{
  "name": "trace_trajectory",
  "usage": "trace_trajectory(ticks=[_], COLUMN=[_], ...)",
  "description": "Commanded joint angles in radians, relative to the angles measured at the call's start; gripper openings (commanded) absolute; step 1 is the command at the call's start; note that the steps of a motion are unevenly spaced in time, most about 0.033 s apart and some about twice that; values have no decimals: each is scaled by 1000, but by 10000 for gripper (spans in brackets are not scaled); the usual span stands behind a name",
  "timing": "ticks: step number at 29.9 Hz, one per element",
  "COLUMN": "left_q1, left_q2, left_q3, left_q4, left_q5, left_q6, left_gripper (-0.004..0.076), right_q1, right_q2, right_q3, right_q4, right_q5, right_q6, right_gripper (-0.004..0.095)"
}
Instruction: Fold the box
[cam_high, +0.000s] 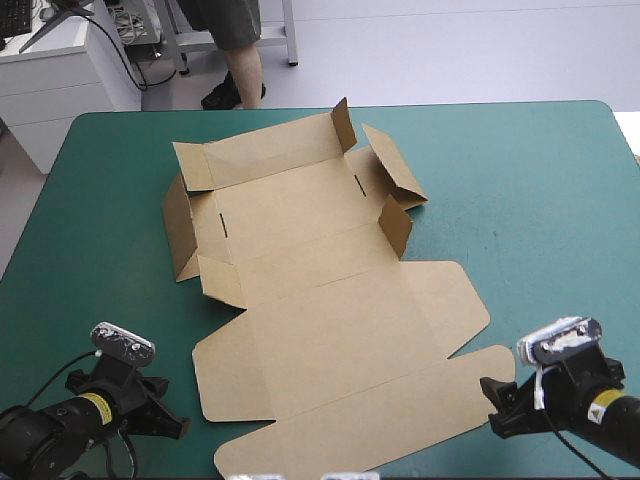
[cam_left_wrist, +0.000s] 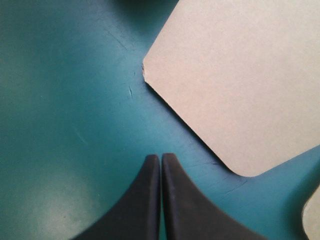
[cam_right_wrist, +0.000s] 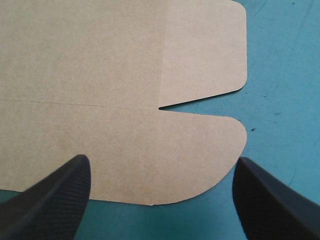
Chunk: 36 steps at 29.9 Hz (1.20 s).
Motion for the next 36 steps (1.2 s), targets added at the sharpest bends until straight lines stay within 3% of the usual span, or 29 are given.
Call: trace_trajectory(ticks=[1,17,36], left_q1=[-4,-4,-4], left_q2=[7,7,7], left_q3=[-25,-25,-25], left_q4=[3,3,3], left_q5=[-45,-45,-45], left_q6=[-7,-3,-3], left_gripper=[-8,-8,-8], right_q1=[-1,-1,-1], right_q2=[137,707,1249], right_q3=[-89,-578,-1039], right_q4=[11,12,104], right_q5=[-49,-50,71], right_q6=[-37,-84,-152], right_gripper=[729,729,729])
